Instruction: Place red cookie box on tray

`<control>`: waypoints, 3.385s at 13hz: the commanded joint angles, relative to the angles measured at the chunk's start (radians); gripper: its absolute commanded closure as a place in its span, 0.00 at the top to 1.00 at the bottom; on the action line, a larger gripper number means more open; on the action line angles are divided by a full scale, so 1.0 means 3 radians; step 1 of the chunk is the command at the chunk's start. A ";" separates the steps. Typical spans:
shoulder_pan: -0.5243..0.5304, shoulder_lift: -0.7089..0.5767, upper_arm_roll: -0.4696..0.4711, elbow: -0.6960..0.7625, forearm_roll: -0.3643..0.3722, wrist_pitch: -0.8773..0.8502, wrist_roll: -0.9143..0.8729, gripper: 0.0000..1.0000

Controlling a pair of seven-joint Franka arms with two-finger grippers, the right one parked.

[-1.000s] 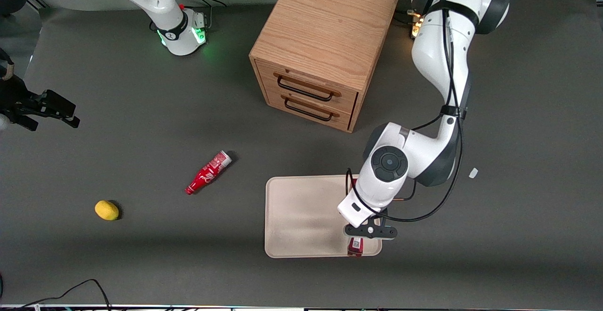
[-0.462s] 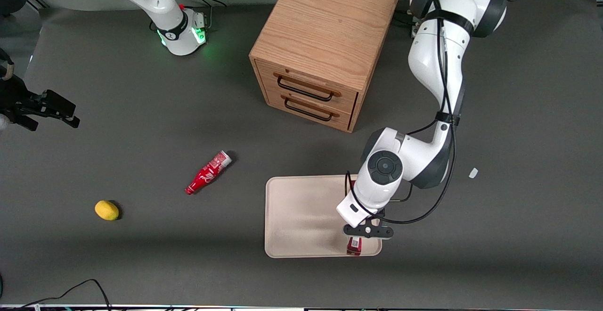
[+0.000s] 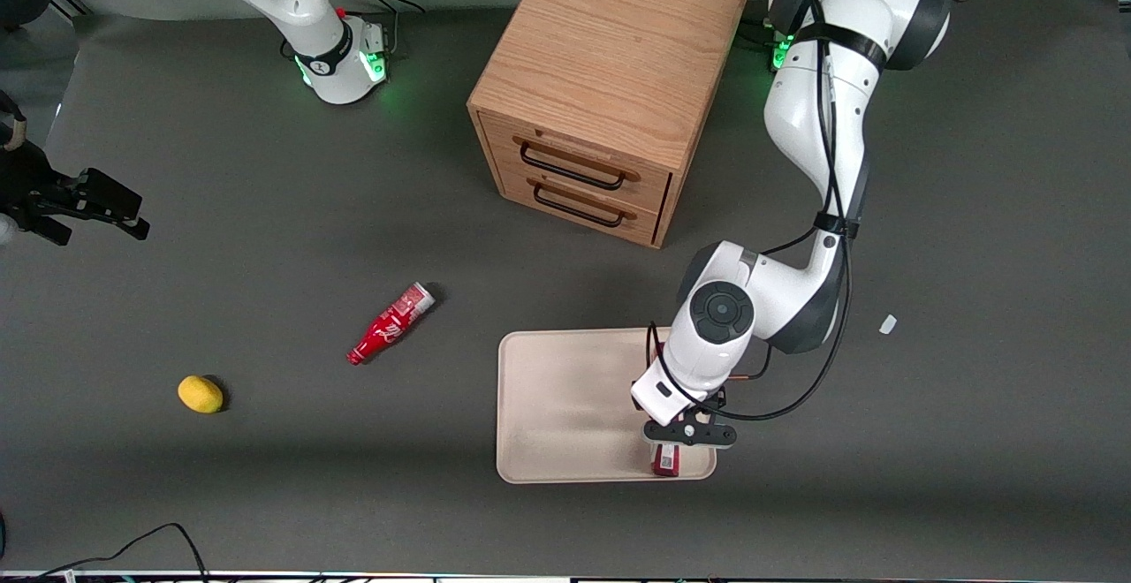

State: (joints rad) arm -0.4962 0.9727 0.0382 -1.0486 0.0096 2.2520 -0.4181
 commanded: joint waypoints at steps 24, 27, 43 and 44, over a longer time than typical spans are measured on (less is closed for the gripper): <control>0.0973 -0.2790 0.0062 -0.1688 0.0121 -0.2137 0.1174 1.00; 0.1330 -0.3109 0.0062 -0.1899 0.0198 -0.2244 0.1413 1.00; 0.1373 -0.3304 0.0236 -0.1720 0.0096 -0.2588 0.1445 1.00; 0.1378 -0.3304 0.0236 -0.1710 0.0096 -0.2588 0.1445 1.00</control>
